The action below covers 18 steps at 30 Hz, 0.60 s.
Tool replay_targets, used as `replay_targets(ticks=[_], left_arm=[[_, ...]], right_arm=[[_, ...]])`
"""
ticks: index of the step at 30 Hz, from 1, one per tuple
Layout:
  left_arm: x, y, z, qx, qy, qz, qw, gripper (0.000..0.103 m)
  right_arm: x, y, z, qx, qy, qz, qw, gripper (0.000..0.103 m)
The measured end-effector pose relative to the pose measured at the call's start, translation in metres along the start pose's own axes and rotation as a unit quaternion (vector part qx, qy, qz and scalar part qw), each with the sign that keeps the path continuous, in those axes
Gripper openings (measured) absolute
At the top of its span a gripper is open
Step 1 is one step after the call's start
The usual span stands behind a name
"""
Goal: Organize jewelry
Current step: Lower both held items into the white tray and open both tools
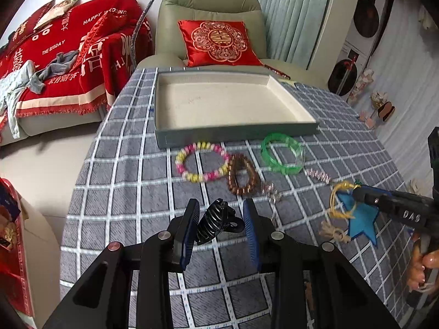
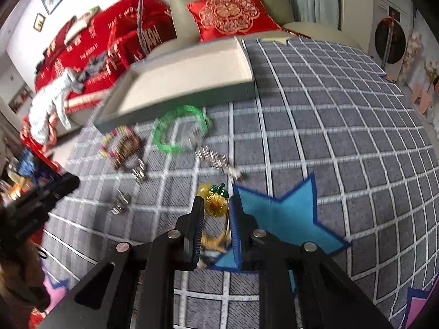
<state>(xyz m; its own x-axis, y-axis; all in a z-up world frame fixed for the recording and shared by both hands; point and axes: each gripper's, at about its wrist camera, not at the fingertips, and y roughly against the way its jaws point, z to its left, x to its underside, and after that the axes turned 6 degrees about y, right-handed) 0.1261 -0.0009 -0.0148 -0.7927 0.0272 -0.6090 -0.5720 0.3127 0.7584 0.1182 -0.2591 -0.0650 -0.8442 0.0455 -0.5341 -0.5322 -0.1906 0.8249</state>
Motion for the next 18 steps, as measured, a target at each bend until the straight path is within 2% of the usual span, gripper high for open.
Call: replay_targets(ticks=[5,9,13,18], left_arm=[[-0.034,0.004,0.002,0.011,0.005,-0.007,0.9999,0.048],[-0.068,-0.005,-0.001,0.002,-0.002,-0.022,0.9998,0.048],[-0.101,-0.030,-0.001,0.000,0.004,-0.022,0.9997,0.048],[-0.137,-0.082,0.003,-0.022,0.007,-0.012,0.9997,0.048]], right_arm=[[-0.037,0.011,-0.001,-0.032,-0.012,-0.023,0.999,0.020],[-0.080,0.009,0.002,-0.048,-0.009,-0.043,0.998,0.020],[-0.127,-0.014,0.003,-0.069,-0.018,-0.044,0.997,0.020],[-0.165,-0.055,-0.003,-0.080,-0.038,-0.034,0.995,0.020]])
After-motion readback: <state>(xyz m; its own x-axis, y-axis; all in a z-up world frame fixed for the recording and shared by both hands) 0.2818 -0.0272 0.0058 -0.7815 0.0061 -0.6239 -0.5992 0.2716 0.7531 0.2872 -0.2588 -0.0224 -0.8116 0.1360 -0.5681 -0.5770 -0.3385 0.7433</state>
